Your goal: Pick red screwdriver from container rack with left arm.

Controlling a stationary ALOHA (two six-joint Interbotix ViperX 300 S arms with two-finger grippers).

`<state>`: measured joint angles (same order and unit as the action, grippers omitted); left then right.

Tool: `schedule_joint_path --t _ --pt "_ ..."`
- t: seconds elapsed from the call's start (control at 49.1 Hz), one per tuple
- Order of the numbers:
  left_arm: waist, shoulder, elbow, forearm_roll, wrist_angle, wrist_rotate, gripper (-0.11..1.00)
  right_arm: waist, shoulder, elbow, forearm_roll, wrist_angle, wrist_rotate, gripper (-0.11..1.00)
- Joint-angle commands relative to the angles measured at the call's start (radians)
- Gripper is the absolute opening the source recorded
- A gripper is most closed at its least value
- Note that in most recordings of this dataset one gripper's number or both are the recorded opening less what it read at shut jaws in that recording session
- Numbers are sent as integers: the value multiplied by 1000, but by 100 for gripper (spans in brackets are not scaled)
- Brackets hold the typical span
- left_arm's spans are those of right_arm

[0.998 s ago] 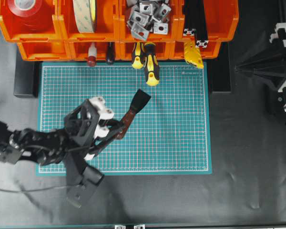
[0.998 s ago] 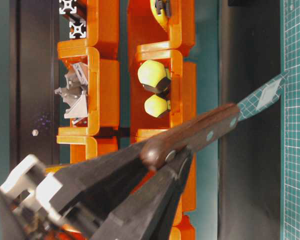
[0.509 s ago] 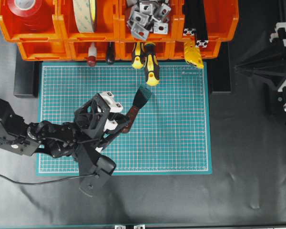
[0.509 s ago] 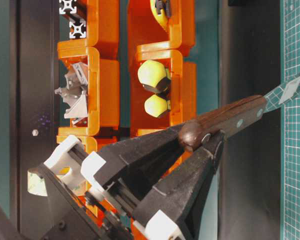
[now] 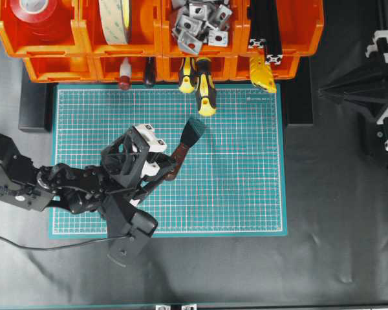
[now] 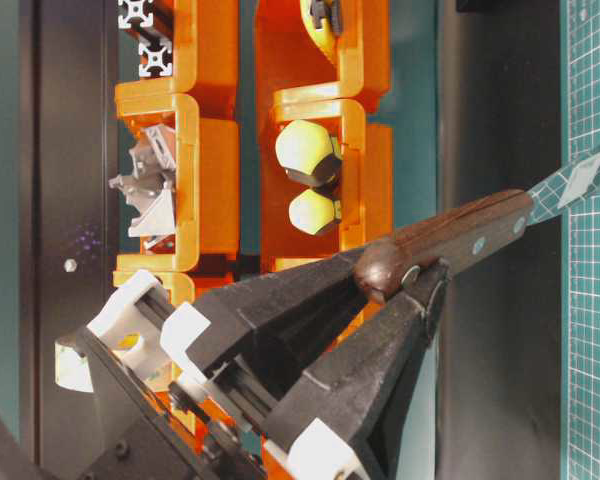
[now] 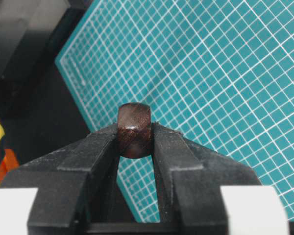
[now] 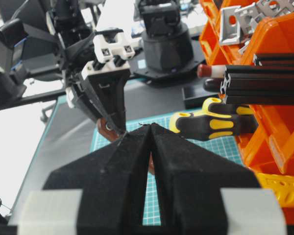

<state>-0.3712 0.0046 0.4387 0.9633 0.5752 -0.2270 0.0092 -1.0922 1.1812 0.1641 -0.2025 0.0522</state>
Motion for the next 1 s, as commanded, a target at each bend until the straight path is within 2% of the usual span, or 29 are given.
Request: schedule_joint_path --t 0.0,0.081,0.285,0.346,0.428,0.489,0.57,0.733,0.814,0.896,0.977 --pt "2 -12 -8 5 -14 -6 21 -2 8 -14 2 -5 -2 0" --pt "3 -12 8 5 -31 -11 31 -2 9 -14 3 -2 -2 0" --pt "9 -11 38 5 -54 -72 76 0 9 -15 3 -3 -2 0" --pt "9 -11 46 5 -52 -117 81 0 9 -14 3 -3 -2 0" --pt "6 -14 51 3 -52 -184 82 0 9 -14 3 -3 -2 0" --pt "2 -14 54 -2 -51 -252 82 0 9 -14 3 0 -2 0" --pt "-9 -15 57 -6 -46 -377 82 0 9 -14 3 0 -2 0" --pt "-34 12 54 -6 -38 -712 82 0 11 -14 3 -2 -2 0" --pt "-35 20 71 -8 -38 -845 82 -2 11 -14 3 -5 -2 0" --pt "-35 14 98 -8 -38 -940 82 -2 11 -12 3 0 -2 0" --pt "-32 3 123 -6 -38 -971 82 0 11 -14 3 0 -2 0"
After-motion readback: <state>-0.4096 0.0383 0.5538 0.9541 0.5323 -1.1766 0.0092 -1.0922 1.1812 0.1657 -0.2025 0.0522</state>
